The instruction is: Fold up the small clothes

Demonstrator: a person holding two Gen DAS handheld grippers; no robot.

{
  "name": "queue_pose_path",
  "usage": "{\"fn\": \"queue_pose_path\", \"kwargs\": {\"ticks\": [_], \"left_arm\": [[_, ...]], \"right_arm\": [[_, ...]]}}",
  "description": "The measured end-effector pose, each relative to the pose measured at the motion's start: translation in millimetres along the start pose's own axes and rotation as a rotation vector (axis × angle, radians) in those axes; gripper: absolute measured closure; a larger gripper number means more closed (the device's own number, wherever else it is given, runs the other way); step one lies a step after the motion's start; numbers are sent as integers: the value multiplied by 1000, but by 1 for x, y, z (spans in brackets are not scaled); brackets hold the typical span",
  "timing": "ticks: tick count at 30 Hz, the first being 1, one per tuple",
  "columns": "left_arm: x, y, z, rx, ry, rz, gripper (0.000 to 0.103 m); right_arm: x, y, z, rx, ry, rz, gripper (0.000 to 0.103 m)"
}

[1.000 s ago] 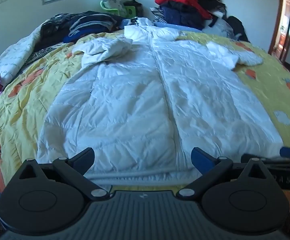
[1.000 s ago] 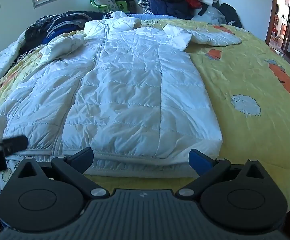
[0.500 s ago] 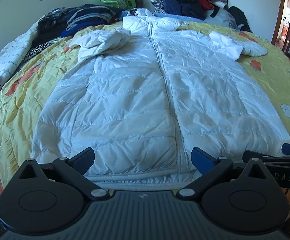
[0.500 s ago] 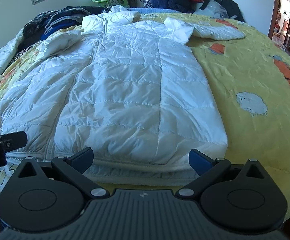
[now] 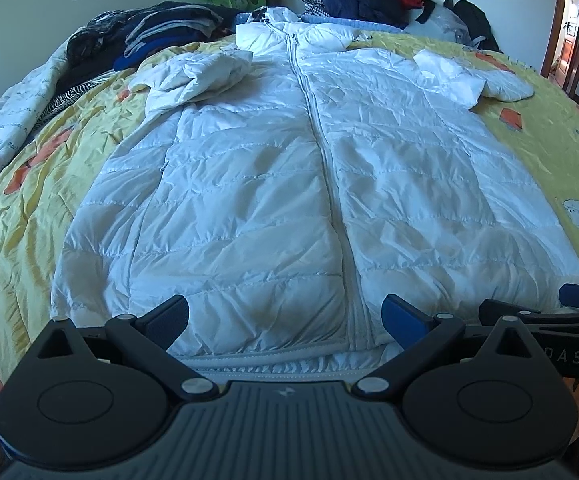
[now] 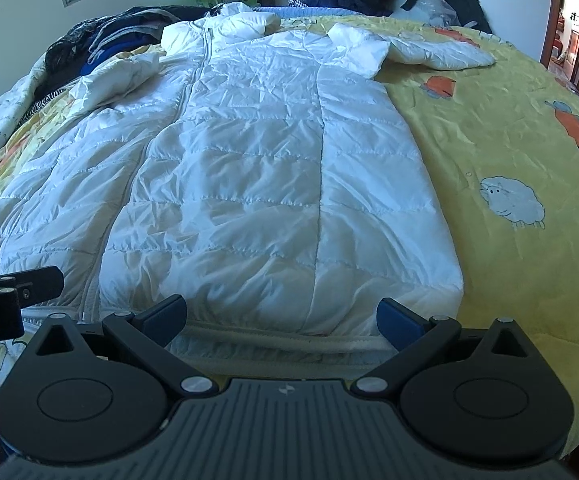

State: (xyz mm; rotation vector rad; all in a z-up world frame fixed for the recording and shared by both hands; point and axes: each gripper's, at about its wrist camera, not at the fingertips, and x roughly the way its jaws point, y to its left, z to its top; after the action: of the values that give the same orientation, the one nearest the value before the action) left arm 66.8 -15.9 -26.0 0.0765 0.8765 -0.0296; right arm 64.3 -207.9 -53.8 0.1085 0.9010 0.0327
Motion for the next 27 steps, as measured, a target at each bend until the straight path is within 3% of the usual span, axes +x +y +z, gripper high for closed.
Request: {"fn": "queue_pose_path", "kwargs": {"ticks": [27], "left_arm": [[-1,2,-2,-6,1,-3,0]], "right_arm": [[-1,5,-3,-9,10,-2,1]]}}
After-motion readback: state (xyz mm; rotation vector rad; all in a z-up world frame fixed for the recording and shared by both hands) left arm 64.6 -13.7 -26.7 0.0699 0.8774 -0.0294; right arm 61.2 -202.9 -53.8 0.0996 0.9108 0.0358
